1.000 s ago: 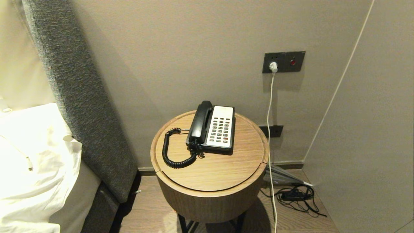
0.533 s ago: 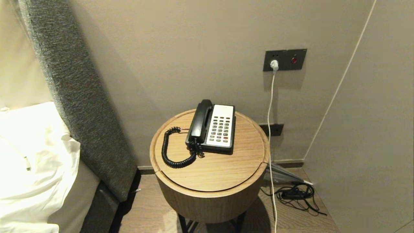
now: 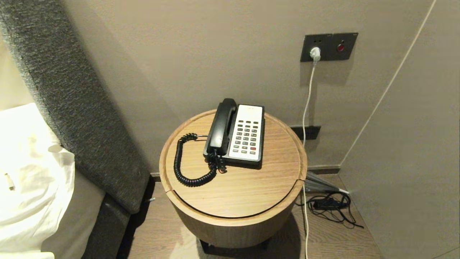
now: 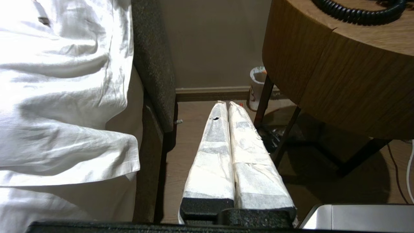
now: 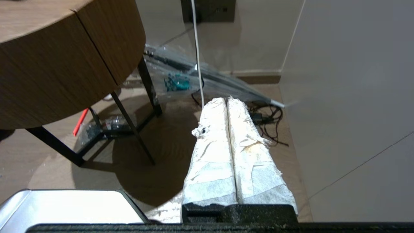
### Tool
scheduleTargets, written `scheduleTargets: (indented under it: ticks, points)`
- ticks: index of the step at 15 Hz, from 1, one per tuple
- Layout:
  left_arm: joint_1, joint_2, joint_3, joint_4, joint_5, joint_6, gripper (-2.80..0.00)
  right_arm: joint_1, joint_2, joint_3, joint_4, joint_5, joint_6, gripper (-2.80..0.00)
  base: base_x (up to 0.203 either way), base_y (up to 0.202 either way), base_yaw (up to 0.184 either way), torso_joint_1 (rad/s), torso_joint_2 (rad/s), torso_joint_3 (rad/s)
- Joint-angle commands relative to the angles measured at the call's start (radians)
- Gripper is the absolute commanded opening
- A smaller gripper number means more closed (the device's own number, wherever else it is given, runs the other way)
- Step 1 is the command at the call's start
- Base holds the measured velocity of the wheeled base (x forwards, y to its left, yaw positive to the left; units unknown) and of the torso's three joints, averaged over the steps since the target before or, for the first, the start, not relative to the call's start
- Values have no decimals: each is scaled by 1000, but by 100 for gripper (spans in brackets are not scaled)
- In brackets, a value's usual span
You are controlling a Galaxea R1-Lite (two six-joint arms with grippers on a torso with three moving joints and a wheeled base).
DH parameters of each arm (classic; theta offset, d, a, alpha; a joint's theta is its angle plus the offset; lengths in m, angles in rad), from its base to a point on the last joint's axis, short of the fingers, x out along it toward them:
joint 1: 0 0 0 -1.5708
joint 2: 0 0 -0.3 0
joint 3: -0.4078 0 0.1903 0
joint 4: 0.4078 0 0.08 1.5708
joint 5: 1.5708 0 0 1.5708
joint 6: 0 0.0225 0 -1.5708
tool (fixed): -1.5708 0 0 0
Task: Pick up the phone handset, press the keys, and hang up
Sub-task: Pick up the desk phone handset
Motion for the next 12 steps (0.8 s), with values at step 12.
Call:
scheduleTargets:
  ticks: [12]
  points:
    - [0, 2, 3, -9, -3, -1, -280, 1, 0, 0, 1, 0, 0, -280, 0, 0, 0, 3, 4, -191]
